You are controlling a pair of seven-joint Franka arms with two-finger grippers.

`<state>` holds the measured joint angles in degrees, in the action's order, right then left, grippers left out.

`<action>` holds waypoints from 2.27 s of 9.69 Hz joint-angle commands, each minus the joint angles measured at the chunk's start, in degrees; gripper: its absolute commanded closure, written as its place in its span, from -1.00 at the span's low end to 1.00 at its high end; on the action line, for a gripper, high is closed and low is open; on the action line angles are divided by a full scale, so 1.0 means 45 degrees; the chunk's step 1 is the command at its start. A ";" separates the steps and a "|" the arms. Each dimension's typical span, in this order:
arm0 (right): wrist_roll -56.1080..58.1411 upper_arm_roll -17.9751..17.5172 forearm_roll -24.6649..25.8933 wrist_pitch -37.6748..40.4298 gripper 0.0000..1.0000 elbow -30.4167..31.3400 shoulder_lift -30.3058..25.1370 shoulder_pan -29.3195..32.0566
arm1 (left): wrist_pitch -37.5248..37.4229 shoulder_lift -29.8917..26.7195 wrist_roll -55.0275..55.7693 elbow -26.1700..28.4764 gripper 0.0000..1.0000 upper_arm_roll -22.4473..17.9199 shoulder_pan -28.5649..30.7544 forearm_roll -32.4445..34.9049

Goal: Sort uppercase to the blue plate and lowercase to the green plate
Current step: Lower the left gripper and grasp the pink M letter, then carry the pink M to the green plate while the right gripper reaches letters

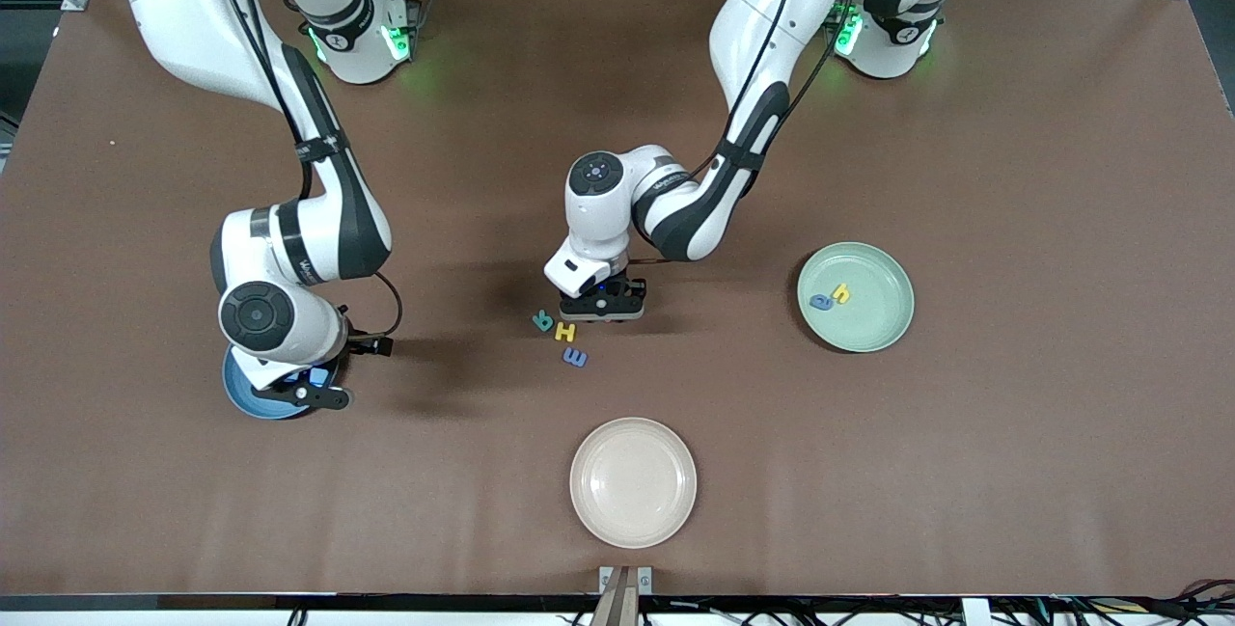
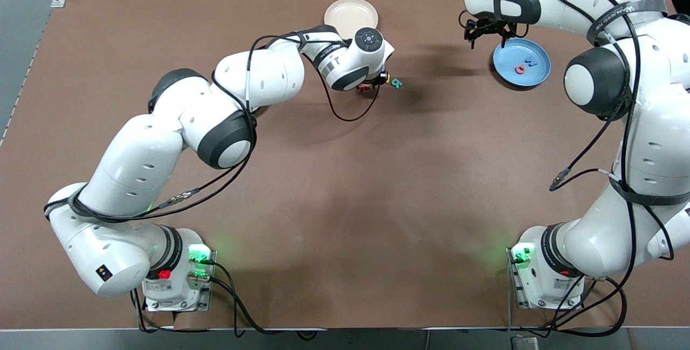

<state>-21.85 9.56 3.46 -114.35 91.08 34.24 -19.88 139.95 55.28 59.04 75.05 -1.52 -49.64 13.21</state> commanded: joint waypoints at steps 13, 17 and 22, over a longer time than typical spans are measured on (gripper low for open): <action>-0.0997 -0.0289 -0.1472 -0.0077 -1.00 -0.0573 0.0028 -0.0989 | -0.2676 -0.1501 -0.3286 0.0118 0.41 0.0006 0.0969 -0.1041; -0.3052 -0.0289 -0.1454 -0.0565 -1.00 -0.0941 0.0651 -0.3252 | -0.3014 -0.2926 -0.6297 0.1890 0.40 0.0006 0.2238 -0.0926; -0.4871 -0.0289 -0.2543 -0.0721 -1.00 -0.4729 0.3755 -0.5016 | 0.0530 -0.5405 -0.8601 0.6707 0.39 -0.0091 0.3276 -0.0788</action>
<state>-43.16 7.81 -5.39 -118.28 76.26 46.81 -43.01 136.17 37.37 23.69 94.30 -1.84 -35.73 9.78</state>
